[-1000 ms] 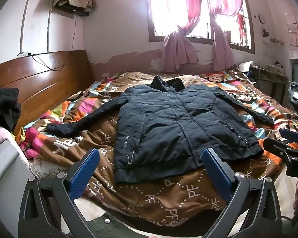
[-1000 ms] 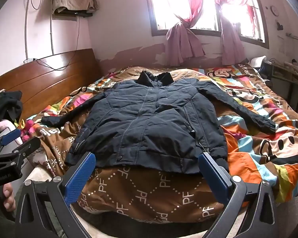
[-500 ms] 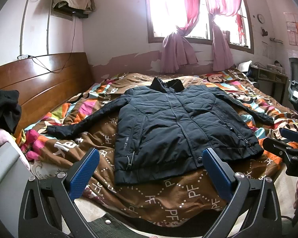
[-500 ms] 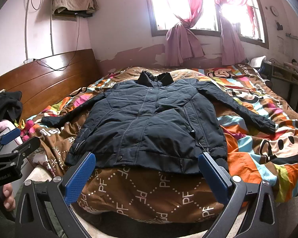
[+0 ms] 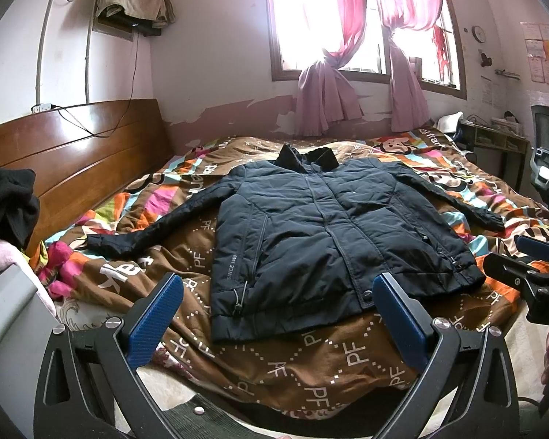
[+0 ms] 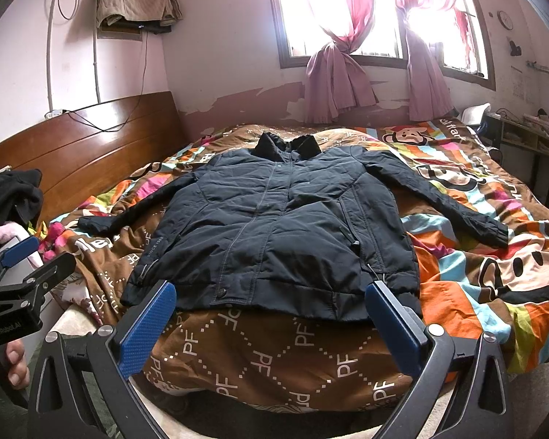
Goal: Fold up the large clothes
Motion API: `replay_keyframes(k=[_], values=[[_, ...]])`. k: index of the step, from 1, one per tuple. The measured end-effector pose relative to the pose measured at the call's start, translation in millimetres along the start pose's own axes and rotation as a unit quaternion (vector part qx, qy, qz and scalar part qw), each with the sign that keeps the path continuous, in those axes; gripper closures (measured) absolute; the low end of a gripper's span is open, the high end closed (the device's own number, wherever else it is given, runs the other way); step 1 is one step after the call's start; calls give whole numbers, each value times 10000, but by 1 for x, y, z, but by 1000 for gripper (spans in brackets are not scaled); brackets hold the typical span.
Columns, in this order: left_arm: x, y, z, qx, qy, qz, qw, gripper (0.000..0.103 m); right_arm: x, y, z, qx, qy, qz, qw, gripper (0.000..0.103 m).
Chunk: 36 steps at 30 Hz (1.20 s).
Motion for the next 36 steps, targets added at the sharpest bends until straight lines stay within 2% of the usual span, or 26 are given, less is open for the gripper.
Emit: replay_keyframes(k=[36], values=[[-1,0,1,-27,-3,3,10000,2,0,1,-1,-22,-16,15,10000,0]])
Point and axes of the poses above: each gripper's, at about its wrist camera, not at the fingertips, and y roughly against the way its jaws point, x to its left, z to its top, the point moved 2 cm from there along -y, roughly the way its jaws point, and after that the axes turned 8 degrees about z, right-handed, at the moved point
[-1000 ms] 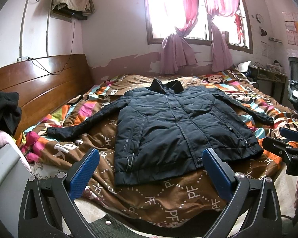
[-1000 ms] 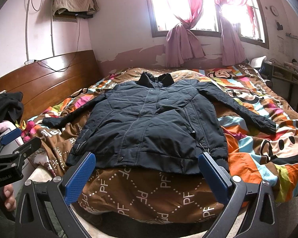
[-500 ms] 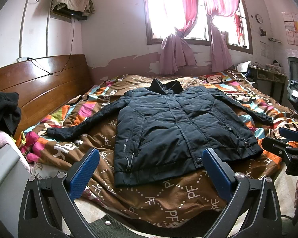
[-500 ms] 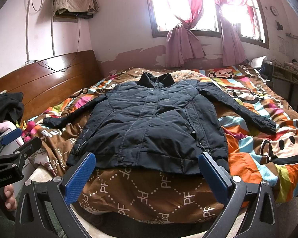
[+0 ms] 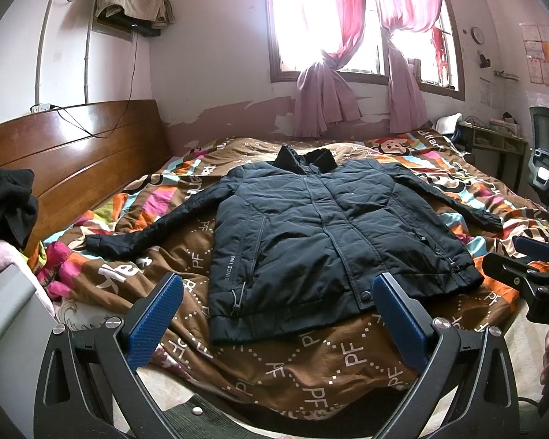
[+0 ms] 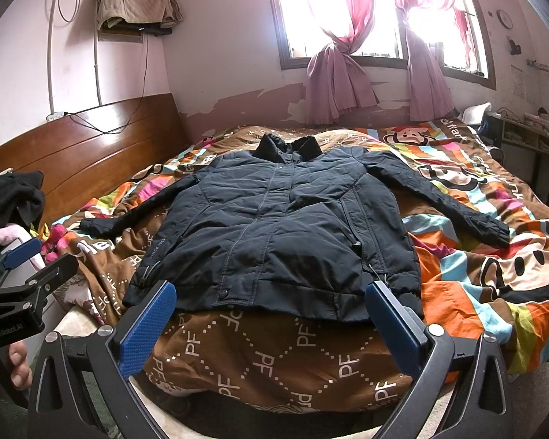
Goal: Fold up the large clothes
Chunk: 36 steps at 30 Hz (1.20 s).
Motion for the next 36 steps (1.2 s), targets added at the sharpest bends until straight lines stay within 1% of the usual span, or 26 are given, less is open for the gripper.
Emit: replay_keyframes(k=[9,12,14,17,19,20,21,24,26,27,29,32,36], values=[[0,0,0,8,17,-23,10000,2,-1,0,1,2,-22,29,10000,0],[-4,5,9,31,24,-53,10000,2,-2,0,1,8,-23,31,10000,0],[-4,5,10,42,26,-54,10000,2,-4,0,0,19,-22,28,10000,0],[-5,2,11,142,37,-62,9999,2,-4,2,3,50,-53,19,10000,0],[-5,-6,6,253,28,-41,9997,2,-5,-6,1,154,-123,-18,9998,0],[-4,-12,3,302,25,-38,9995,2,-4,-9,1,209,-158,-79,9996,0],[-3,-18,1,391,12,-16,9992,2,-10,-19,-1,316,-219,-204,9991,0],[-5,-38,0,673,-97,91,9976,2,-22,-33,0,606,-235,-633,9959,0],[-6,-52,-1,820,-158,53,9965,2,-29,-39,2,625,-187,-877,9940,0],[-7,-59,1,878,-172,-26,9960,2,-34,-42,4,633,-188,-953,9933,0],[-9,-69,6,915,-190,-114,9956,2,-46,-47,8,660,-210,-1099,9915,0],[-15,-87,18,927,-288,-134,9952,2,-66,-60,15,688,-255,-1273,9891,0],[-27,-115,39,862,-414,-128,9953,2,-89,-77,28,641,-284,-1261,9895,0]])
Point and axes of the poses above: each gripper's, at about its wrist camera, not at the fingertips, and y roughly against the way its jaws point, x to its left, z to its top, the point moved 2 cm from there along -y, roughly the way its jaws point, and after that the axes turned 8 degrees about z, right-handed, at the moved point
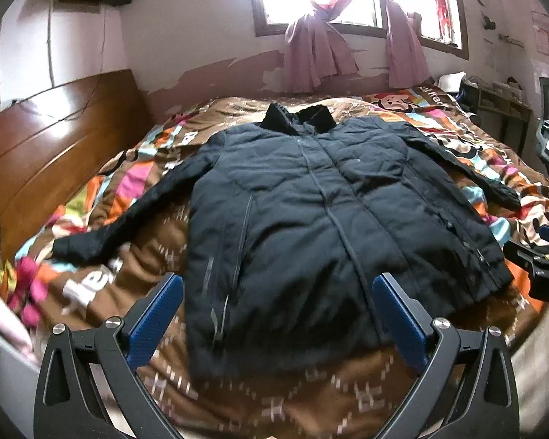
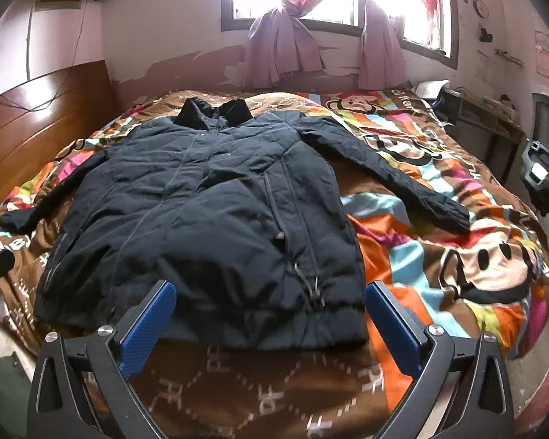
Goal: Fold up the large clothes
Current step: 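Reach the right tool to the jacket sleeve and grasp its cuff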
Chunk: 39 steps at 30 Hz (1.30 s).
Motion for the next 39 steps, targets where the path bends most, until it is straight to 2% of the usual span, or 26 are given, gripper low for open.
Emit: replay_keyframes(k=[9,17,19,23,28,30,33,38,39], values=[[-40,-71,58,143,-151,-325,9993,2,-54,-59,38,143,-156,-356,9991,0],[-98,-143,99,288,-566,-487,9968,2,-116,-105,57,223,-444,-832,9953,0],[-115,-162,107,409,-729,-567,9949,2,-133,-114,58,183,-664,-743,9949,0],[-149,-197,122,594,-1084,-676,9900,2,-191,-133,57,13,-1657,-526,9848,0],[-179,-237,137,746,-1185,-780,9871,2,-245,-160,54,118,-2056,-606,9767,0],[-188,-251,142,756,-1234,-787,9863,2,-269,-166,52,134,-2472,-482,9677,0],[-198,-268,148,777,-1231,-792,9862,2,-300,-172,46,28,-3187,-290,9474,0],[-212,-296,162,862,-1017,-926,9867,2,-343,-182,30,-195,-4371,-84,8992,0],[-214,-302,167,826,-917,-978,9875,2,-349,-184,30,-271,-4482,-92,8935,0]])
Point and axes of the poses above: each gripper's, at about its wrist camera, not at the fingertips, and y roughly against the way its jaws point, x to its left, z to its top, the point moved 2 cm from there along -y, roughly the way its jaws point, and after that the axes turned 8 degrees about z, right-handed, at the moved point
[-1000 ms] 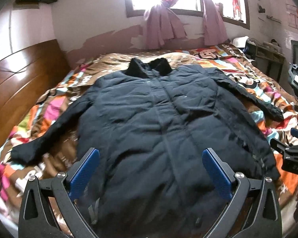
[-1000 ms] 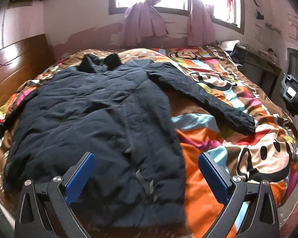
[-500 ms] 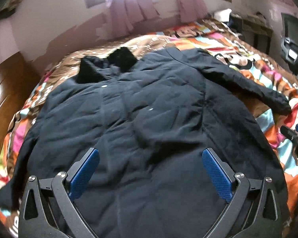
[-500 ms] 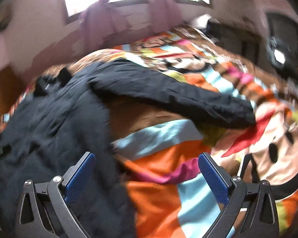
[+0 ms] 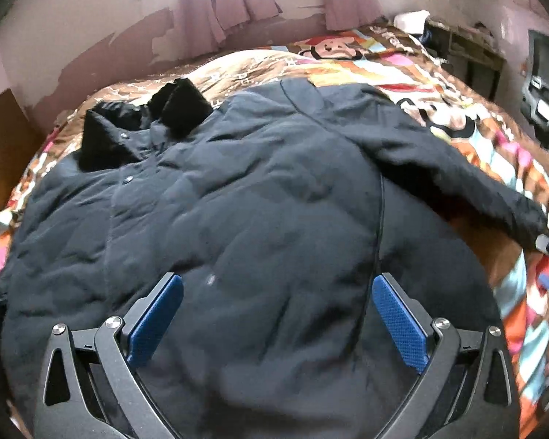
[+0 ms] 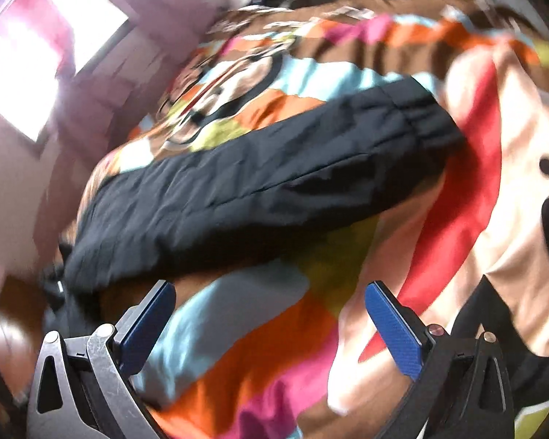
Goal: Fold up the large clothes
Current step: 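Reach the right tool to the jacket sleeve and grasp its cuff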
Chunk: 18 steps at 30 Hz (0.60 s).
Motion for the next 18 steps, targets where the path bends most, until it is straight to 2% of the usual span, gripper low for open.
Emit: replay_keyframes(k=[5,7,9,11,12,15,18], values=[[-6,-11,20,-296,245,-317,9988,2,-18,-2,18,-562,-752,369,9949,0],[-13,-18,27,-307,222,-369,9986,2,-23,-3,26,-734,-951,423,9919,7],[-18,-27,31,-226,211,-391,9988,2,-29,-5,32,-810,-1065,305,9905,41],[-22,-38,30,-61,184,-385,9991,2,-36,-6,36,-894,-1228,343,9878,54],[-21,-42,28,-18,197,-393,9990,1,-40,-6,37,-940,-1310,363,9862,68],[-17,-43,25,-8,259,-491,9985,2,-44,-1,42,-1016,-1309,345,9856,91],[-12,-40,25,40,295,-529,9982,2,-29,11,53,-1252,-930,297,9873,96]])
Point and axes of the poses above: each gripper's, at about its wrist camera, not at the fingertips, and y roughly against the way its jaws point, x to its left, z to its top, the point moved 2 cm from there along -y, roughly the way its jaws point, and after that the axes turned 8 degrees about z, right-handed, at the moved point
